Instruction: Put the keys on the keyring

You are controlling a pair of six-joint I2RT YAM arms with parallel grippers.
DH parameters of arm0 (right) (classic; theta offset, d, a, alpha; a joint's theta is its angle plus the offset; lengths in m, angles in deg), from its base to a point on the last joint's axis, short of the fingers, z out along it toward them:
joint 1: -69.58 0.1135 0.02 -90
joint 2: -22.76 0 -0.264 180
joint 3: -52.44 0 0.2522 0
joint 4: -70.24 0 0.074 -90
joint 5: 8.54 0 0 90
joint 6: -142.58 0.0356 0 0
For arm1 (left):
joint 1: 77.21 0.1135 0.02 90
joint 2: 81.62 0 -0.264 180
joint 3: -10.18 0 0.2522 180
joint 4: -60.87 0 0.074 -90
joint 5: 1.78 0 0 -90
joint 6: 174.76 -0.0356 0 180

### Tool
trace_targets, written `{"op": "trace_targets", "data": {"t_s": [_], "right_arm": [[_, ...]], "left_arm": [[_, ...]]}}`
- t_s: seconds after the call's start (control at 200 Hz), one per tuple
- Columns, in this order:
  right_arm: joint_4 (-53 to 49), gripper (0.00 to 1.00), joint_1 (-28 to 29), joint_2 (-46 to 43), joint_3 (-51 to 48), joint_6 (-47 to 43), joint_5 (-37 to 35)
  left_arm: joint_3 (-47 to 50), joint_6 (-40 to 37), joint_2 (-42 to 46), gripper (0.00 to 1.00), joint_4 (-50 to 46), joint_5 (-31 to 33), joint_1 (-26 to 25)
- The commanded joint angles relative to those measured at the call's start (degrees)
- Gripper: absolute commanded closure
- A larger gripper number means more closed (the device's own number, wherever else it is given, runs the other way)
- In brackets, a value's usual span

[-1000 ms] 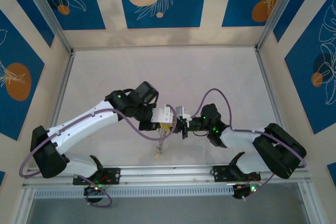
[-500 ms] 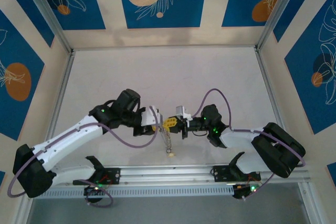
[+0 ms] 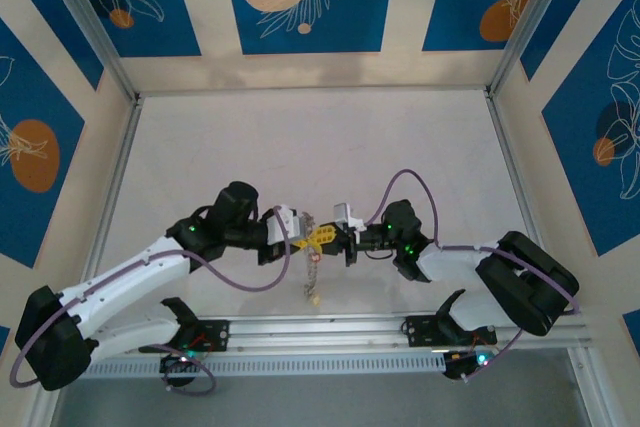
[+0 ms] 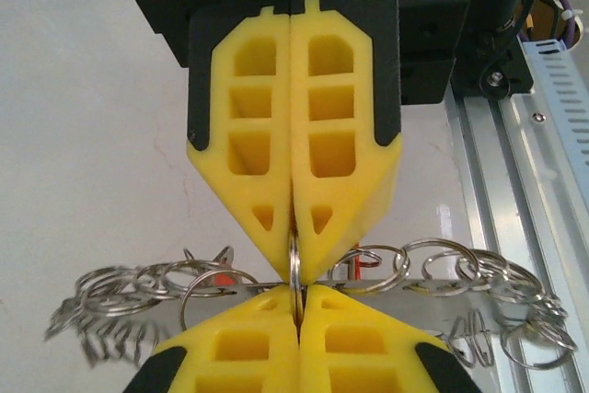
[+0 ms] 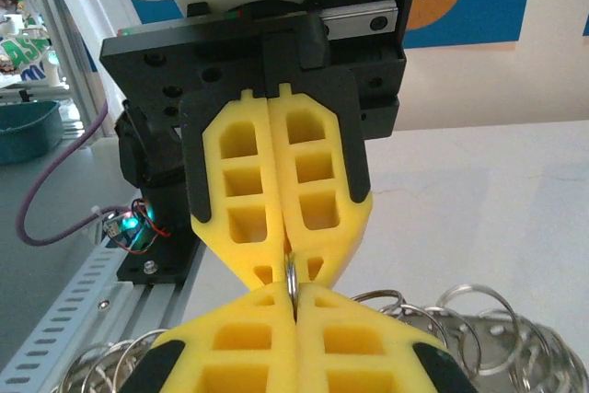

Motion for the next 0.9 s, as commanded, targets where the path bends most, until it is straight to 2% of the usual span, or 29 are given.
{"op": "trace_targets", "data": {"t_s": [0.0,0.065,0.19,0.305,0.425,0.56,0.715,0.895], "right_arm": [[-2.0,1.00,0.5,-0.6,1.7,-3.1,0.7],[-7.5,1.00,0.9,-2.0,2.2,-5.9,0.2],[-16.6,0.89,1.7,-4.8,3.0,-10.7,-2.3],[-21.5,0.87,1.9,-5.9,3.9,-12.2,-4.9],[-20.4,0.80,1.9,-5.4,3.8,-11.0,-5.4],[-17.7,0.80,1.9,-4.3,3.5,-9.4,-4.7],[-14.8,0.80,1.8,-3.1,3.3,-7.3,-3.1],[-10.7,0.79,2.1,-0.5,2.9,-4.8,-1.5]], "left_arm": [[-1.7,-1.6,1.1,1.00,-1.6,1.4,0.5],[-4.0,-3.7,0.7,1.00,-6.1,3.2,0.4],[-10.3,-6.2,-1.6,1.00,-15.5,8.0,-0.2],[-17.1,-8.7,-6.2,1.00,-25.7,11.3,-1.9],[-20.7,-9.7,-9.6,1.00,-30.1,11.1,-3.3],[-23.4,-10.3,-12.5,1.00,-33.3,12.0,-4.4],[-25.3,-10.2,-14.2,1.00,-34.3,12.5,-5.1],[-25.6,-9.7,-14.2,1.00,-32.2,9.6,-5.1]]}}
